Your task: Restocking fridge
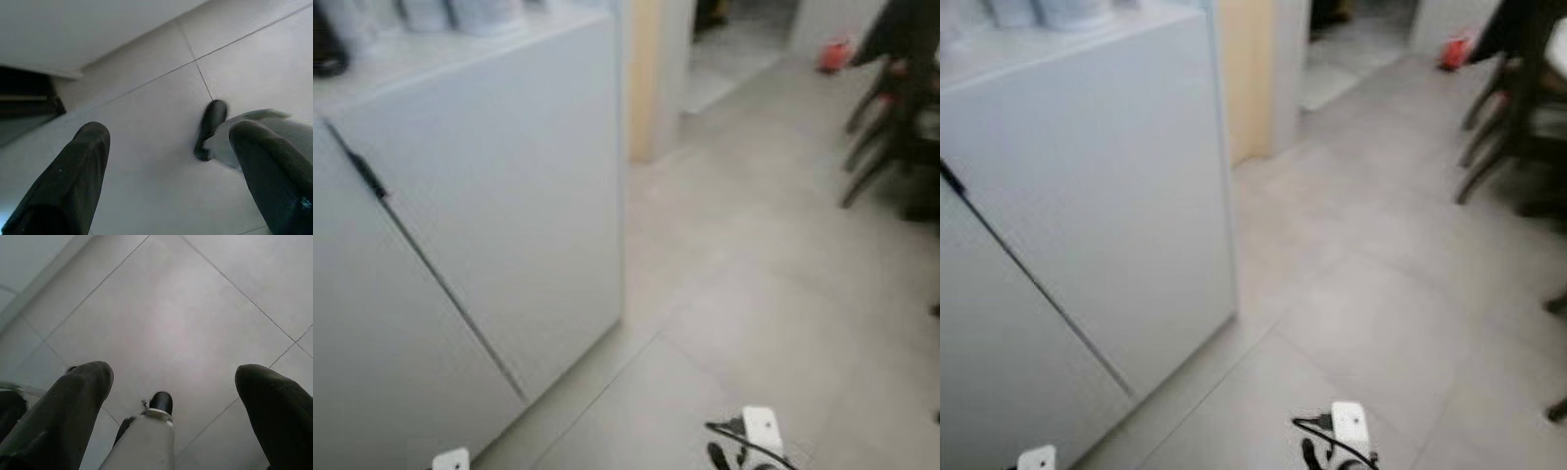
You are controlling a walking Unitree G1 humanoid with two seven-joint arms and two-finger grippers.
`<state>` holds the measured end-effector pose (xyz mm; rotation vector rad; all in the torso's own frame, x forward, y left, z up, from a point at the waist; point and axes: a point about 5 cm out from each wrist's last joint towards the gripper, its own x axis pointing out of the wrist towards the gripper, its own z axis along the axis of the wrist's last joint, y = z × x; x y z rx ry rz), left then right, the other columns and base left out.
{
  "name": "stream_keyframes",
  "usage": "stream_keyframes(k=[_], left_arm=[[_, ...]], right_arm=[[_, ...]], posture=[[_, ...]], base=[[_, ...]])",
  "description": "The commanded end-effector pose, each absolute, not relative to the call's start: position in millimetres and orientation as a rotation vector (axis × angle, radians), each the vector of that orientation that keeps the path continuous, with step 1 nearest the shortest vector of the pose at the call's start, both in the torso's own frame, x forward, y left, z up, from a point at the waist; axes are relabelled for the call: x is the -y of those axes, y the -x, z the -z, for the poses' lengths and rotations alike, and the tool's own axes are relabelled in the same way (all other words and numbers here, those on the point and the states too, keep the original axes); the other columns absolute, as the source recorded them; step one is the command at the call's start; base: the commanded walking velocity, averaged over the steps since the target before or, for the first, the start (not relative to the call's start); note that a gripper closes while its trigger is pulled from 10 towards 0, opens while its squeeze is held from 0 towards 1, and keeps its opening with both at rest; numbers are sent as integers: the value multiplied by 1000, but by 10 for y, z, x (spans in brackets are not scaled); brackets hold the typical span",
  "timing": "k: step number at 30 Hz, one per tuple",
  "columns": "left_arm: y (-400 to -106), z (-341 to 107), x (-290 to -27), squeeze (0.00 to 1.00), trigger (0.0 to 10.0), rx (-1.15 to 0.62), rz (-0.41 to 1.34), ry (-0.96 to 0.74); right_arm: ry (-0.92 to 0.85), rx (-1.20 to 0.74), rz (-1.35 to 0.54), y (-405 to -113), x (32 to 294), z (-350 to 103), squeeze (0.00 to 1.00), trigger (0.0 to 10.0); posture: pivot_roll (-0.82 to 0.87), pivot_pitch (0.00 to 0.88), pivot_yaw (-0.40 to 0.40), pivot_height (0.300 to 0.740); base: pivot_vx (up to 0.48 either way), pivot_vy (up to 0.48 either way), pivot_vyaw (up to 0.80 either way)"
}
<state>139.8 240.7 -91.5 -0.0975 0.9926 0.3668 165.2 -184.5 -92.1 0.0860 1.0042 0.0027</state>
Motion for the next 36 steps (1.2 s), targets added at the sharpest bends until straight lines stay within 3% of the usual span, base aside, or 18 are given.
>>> stream_keyframes(k=[1, 19, 28, 36], left_arm=[[-1324, 938, -2422, 0, 10000, -1017, -369, 86], [-1384, 925, -2384, 0, 10000, -1001, -362, 65], [-1395, 923, -2382, 0, 10000, -999, -361, 69], [-1393, 924, -2378, 0, 10000, -1000, -360, 69]], right_arm=[[-93, -1012, -19, -1646, 1773, 932, 0, 10000], [-99, -993, -11, -1723, 1811, 896, 0, 10000], [-90, -1012, 4, -1527, 2086, 927, 0, 10000], [-90, -1007, 4, -1519, 2140, 916, 0, 10000]], posture=[[30, 44, -43, 736], [39, 111, -66, 736], [37, 143, -68, 736], [21, 156, -68, 736]], base=[[0, 0, 800], [0, 0, 800], [0, 0, 800], [0, 0, 800]])
